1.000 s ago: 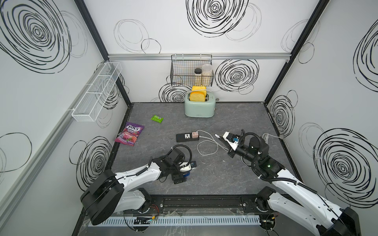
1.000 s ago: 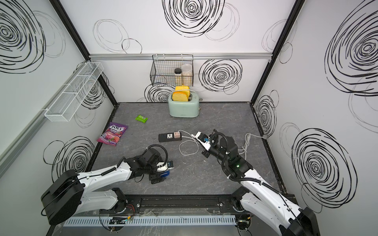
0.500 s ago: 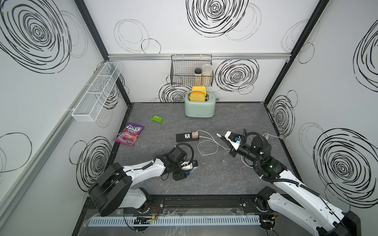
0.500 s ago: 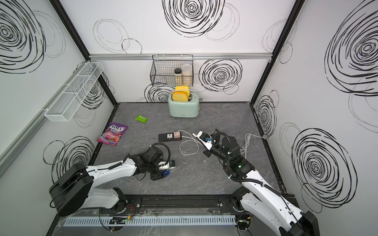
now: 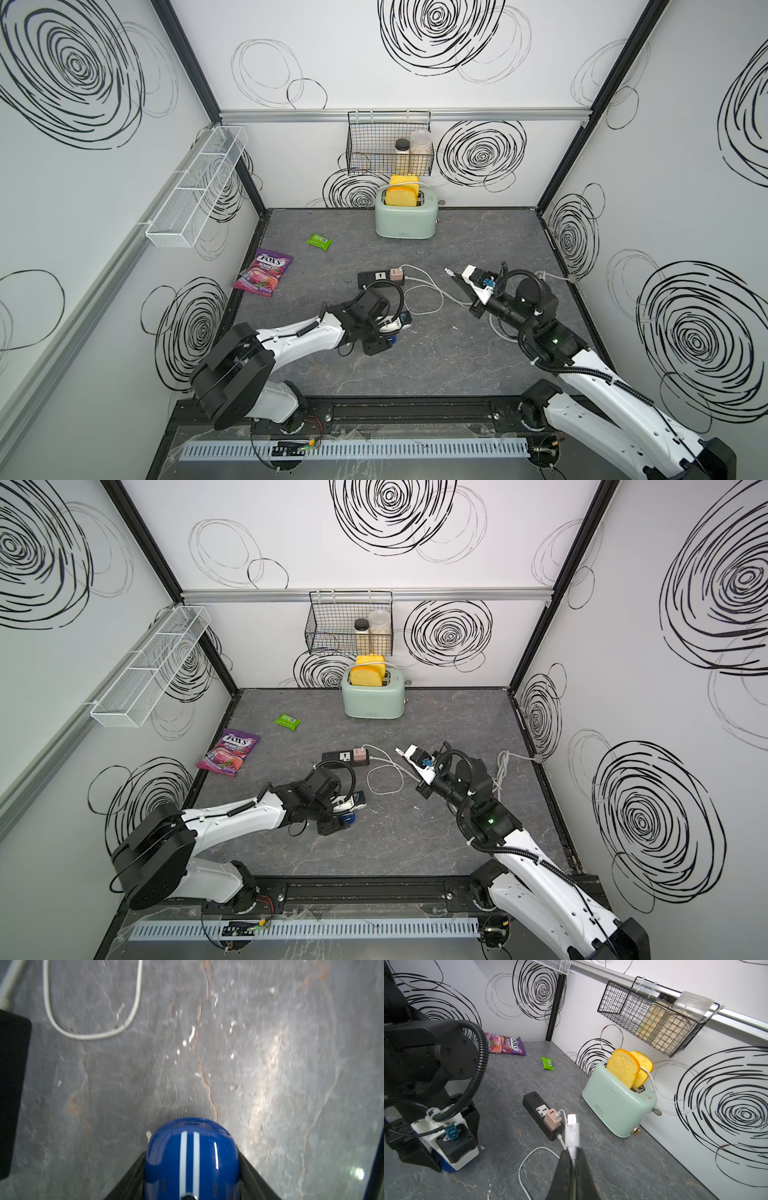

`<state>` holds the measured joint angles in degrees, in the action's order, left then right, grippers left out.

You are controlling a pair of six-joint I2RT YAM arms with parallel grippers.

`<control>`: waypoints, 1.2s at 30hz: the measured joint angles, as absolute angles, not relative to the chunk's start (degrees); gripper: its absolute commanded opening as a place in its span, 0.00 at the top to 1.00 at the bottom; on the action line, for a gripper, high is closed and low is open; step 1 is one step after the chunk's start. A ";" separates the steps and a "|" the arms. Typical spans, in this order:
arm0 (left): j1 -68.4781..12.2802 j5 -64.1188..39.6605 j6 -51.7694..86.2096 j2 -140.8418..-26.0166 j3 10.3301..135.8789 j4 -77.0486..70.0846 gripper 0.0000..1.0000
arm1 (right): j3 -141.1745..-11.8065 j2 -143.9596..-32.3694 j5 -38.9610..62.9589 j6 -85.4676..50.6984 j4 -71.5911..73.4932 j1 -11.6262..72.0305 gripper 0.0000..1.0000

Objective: Charge the electric shaver
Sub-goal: Move the electric shaver to the center of the board, then pick up the electric shaver from the center of the board.

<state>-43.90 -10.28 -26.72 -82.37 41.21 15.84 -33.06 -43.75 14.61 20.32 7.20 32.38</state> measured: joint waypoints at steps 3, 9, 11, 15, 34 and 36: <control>-46.35 -10.31 -23.88 -85.25 43.48 14.31 0.50 | -33.06 -43.33 14.63 20.32 7.18 32.38 1.00; -48.07 -10.44 -18.52 -91.66 44.82 11.84 0.49 | -33.06 -41.76 14.61 20.34 7.07 32.36 1.00; -48.29 -10.13 -16.91 -92.71 45.15 11.44 0.47 | -33.06 -41.58 14.59 20.34 6.96 32.32 1.00; -49.30 -8.62 -14.28 -94.26 46.44 10.02 0.33 | -33.06 -41.58 14.33 20.34 6.70 32.03 1.00; -53.58 -5.39 -3.29 -90.43 32.05 -14.17 0.21 | -33.06 -39.13 14.31 20.43 5.48 31.20 1.00; -53.45 -5.28 -3.18 -89.47 28.56 -19.49 0.21 | -33.06 -38.96 14.35 20.58 5.10 31.16 1.00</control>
